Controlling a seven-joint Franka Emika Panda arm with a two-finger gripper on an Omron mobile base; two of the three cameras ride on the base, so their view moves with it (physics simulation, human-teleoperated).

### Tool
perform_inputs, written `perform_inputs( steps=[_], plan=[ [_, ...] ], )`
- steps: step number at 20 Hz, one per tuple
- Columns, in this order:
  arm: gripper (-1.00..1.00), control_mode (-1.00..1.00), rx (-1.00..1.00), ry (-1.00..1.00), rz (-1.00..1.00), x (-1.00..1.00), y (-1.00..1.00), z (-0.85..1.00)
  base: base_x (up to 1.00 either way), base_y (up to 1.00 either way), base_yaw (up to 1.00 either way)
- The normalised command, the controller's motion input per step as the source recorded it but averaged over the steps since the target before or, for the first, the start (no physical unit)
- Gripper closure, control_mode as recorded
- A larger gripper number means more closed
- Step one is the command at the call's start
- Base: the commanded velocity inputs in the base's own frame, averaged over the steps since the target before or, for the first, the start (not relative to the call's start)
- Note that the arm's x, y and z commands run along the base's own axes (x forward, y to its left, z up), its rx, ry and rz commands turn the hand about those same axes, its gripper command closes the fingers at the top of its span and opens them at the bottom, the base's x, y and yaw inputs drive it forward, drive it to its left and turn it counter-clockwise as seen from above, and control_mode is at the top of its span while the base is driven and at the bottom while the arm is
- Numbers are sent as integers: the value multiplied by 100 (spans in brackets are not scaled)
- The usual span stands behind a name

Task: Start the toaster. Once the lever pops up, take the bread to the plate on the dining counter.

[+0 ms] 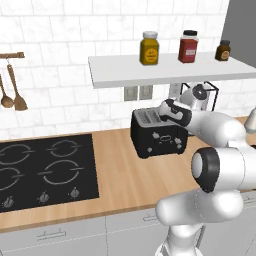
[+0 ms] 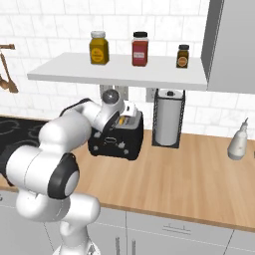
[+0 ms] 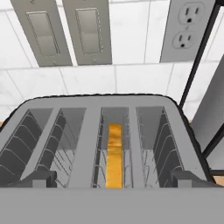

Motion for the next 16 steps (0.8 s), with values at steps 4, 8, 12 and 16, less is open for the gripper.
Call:
perform_inputs(
  steps=[4,8,12,16],
  plan=[
    [-100,-100,0,0,0,2,0,-28,0,0,0],
    [-100,-100,0,0,0,5,0,-23,0,0,0],
    [-100,-100,0,0,-1,1,0,-13,0,0,0],
    [-100,-100,0,0,-1,0,0,-9,0,0,0]
  ],
)
